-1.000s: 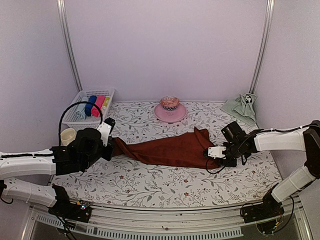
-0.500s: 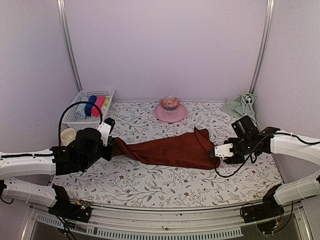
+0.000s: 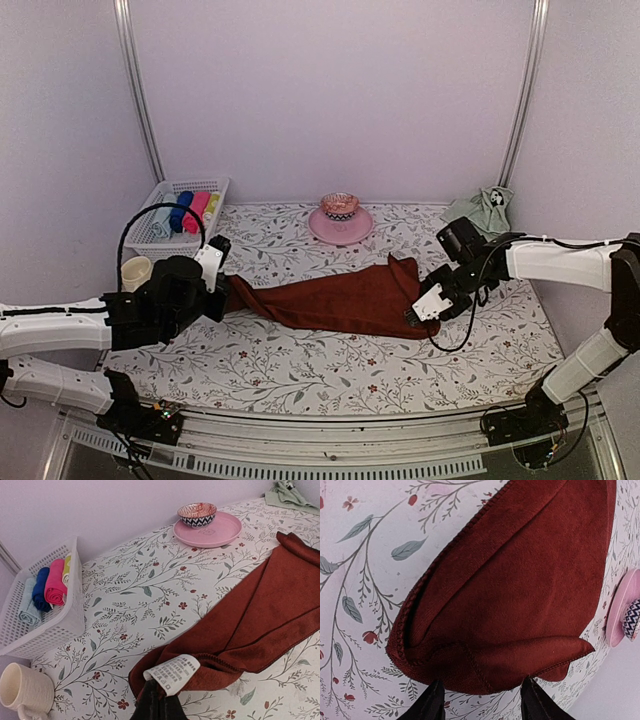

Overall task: Roll the towels
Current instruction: Pick up the towel from the center of the board.

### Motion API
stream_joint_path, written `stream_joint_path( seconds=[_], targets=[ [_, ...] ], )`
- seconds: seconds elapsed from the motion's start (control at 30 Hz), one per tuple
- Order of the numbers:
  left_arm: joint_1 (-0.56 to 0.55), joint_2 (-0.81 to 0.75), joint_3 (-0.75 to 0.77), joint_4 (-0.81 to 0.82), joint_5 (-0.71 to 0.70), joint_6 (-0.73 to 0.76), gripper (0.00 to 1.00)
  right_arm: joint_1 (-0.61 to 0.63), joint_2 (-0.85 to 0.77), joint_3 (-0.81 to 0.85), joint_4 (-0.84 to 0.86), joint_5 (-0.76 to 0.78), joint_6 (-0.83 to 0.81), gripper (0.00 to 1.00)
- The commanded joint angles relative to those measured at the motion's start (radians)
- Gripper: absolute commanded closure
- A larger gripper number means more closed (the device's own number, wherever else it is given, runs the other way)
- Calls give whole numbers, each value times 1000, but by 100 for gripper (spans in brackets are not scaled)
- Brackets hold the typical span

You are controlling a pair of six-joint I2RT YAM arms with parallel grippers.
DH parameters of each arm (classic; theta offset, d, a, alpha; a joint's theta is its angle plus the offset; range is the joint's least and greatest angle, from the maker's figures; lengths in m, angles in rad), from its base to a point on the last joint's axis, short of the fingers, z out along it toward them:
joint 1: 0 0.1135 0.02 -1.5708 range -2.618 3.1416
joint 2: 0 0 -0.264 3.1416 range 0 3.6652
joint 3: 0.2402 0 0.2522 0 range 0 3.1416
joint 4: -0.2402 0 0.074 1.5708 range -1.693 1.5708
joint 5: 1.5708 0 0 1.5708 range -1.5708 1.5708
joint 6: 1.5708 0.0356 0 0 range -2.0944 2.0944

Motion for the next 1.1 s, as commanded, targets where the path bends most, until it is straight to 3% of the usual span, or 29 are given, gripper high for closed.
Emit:
stream_joint_path(
  seconds=[0.0, 0.47, 0.83, 1.07],
  targets=[
    [-14, 5, -2, 31, 18, 13, 100, 5, 21, 4, -4, -58, -207, 47],
    [-13, 12, -6, 37, 28, 5, 100, 6, 168, 88, -37, -22, -359, 52],
    [-13, 53, 11, 40, 27, 7, 100, 24, 195, 104, -113, -56, -406, 61],
    [-13, 60, 13, 44, 33, -1, 100, 37, 219, 114, -124, -24, -407, 61]
  ],
)
